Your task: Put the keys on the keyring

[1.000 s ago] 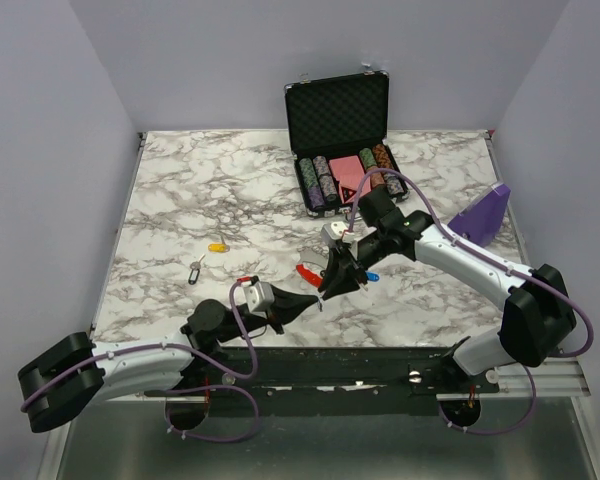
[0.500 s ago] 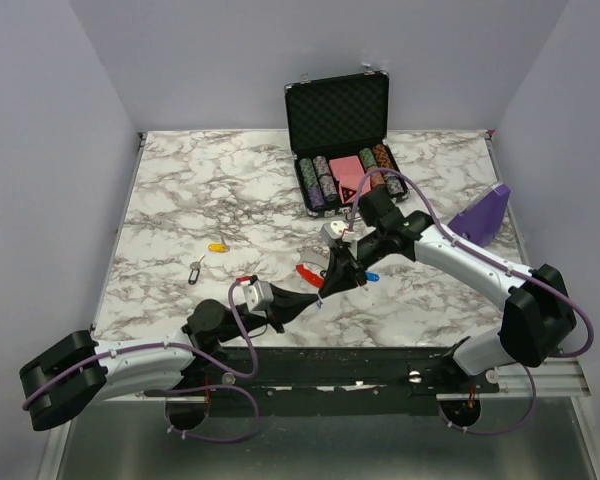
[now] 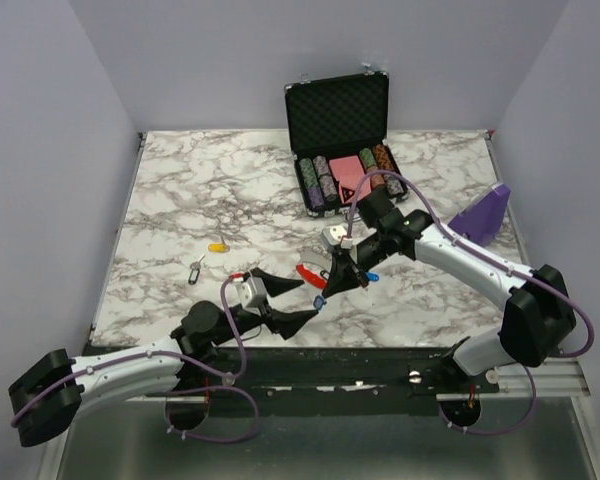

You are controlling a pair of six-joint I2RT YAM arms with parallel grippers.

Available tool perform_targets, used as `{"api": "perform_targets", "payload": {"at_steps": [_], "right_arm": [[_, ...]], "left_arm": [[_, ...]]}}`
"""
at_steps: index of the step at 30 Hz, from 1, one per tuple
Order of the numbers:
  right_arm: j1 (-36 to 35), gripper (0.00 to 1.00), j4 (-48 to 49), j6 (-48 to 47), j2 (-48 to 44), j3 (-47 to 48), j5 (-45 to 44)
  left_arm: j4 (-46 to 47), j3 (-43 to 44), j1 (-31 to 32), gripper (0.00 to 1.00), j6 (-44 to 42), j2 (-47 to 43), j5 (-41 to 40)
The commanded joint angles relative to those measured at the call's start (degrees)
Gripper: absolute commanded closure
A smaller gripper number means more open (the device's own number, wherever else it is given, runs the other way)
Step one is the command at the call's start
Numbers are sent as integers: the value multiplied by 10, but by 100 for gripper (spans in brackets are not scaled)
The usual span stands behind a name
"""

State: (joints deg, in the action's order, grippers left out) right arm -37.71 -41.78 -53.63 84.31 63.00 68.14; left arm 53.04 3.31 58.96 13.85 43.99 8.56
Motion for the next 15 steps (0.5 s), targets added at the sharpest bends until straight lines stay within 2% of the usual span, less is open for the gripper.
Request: {"api": "perform_targets", "payload": {"at_steps": [1, 2, 5, 10, 12, 15], "right_arm": [[0, 99, -60, -55, 9, 28, -90], [0, 99, -67, -60, 14, 33, -103], [0, 99, -79, -64, 23, 41, -115], [-3, 99, -70, -54, 26, 38, -130], [-3, 99, -69, -51, 29, 38, -133], [-5, 99, -69, -51, 31, 37, -130]], "left_arm": [[-278, 35, 2, 8, -2, -119, -42], [-308, 46, 2, 2, -3, -134, -47], [-369, 64, 1, 1, 7, -156, -64], [-320, 61, -4, 1, 29, -129, -42], [-305, 71, -5, 4, 29, -95, -39], [-283, 92, -5, 14, 21, -36, -28]]}}
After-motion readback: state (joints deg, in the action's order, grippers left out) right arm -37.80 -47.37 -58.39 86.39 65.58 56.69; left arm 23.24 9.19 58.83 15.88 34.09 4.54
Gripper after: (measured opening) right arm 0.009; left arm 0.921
